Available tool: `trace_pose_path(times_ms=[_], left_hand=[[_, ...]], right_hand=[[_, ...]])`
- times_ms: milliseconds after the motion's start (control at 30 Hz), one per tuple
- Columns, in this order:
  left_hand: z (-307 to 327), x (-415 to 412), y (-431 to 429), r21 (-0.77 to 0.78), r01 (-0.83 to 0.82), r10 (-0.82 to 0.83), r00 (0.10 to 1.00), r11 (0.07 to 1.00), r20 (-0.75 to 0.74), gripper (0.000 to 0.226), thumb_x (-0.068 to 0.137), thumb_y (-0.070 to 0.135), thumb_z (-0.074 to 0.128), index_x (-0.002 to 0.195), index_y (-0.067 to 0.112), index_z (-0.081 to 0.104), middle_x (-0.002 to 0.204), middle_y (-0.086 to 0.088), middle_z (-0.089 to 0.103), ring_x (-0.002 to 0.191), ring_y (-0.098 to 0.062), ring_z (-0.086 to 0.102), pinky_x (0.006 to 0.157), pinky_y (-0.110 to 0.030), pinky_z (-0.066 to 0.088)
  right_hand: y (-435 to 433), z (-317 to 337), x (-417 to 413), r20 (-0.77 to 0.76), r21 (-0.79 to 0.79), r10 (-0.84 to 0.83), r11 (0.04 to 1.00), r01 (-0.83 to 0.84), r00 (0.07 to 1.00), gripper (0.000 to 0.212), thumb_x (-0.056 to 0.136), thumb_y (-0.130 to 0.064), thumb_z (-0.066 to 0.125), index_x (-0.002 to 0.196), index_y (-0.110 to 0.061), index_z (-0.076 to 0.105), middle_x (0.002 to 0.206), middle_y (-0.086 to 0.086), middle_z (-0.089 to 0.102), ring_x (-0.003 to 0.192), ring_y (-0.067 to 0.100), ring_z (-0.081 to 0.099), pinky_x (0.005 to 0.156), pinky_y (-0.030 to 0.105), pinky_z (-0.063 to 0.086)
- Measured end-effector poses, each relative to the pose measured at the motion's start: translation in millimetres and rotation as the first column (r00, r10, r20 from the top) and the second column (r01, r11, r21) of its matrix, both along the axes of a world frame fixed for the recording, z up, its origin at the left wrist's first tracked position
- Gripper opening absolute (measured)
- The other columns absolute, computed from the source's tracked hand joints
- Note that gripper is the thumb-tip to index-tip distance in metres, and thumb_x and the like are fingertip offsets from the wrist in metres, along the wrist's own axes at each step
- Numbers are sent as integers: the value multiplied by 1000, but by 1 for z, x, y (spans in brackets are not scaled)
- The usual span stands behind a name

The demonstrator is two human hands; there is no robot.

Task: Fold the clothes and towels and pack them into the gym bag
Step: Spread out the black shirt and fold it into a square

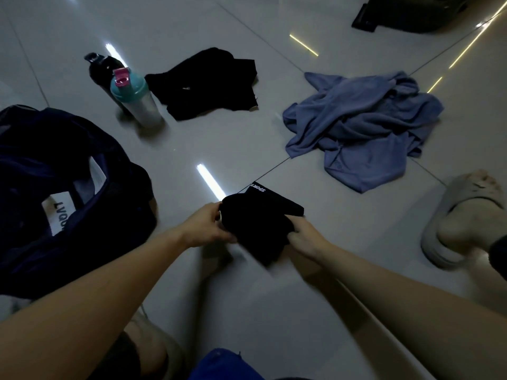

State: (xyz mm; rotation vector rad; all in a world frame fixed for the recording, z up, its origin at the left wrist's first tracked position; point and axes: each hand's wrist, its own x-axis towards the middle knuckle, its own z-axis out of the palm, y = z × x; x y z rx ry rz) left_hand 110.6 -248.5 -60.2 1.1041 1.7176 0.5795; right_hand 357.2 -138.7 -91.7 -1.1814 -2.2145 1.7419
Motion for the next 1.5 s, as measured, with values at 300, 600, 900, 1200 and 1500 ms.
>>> trace_pose_path(times_ms=[300,600,900,1200,1500], left_hand=[[-11,19,37,-84,-189,197,974,978,109,17,90,8,72,107,8,75,100,-6,75,93,-14,73,83,-23,58],[-30,32,45,-214,-297,343,912,931,226,15,102,23,60,106,20,73,101,1,78,89,-12,75,80,-26,56],[-51,63,49,-98,-274,200,864,957,-462,52,107,47,31,83,11,59,84,-7,62,82,-31,58,72,-37,44],[-51,69,59,-72,-263,156,747,962,-647,68,102,64,27,78,11,63,70,-4,55,75,-33,58,65,-36,40],[-59,79,52,351,596,-73,570,722,-818,44,102,34,46,138,10,56,148,-12,50,136,-32,45,118,-48,28]], right_hand=[[8,13,20,-79,-141,-157,979,145,984,72,56,-7,77,122,-14,50,115,-3,61,99,-2,59,85,17,48],[13,1,8,119,-23,-367,928,372,923,9,99,-18,62,95,-13,68,94,5,70,88,19,66,70,24,51],[17,-16,4,402,104,-554,818,565,729,47,95,-49,59,70,-10,58,82,18,65,92,40,67,68,36,42],[-1,-8,3,601,310,-513,856,413,613,56,105,-48,34,113,-2,66,120,20,67,111,38,62,88,39,46],[-4,-11,6,642,452,-428,882,137,636,58,108,-42,26,106,-5,70,113,16,72,106,35,65,91,38,45]])
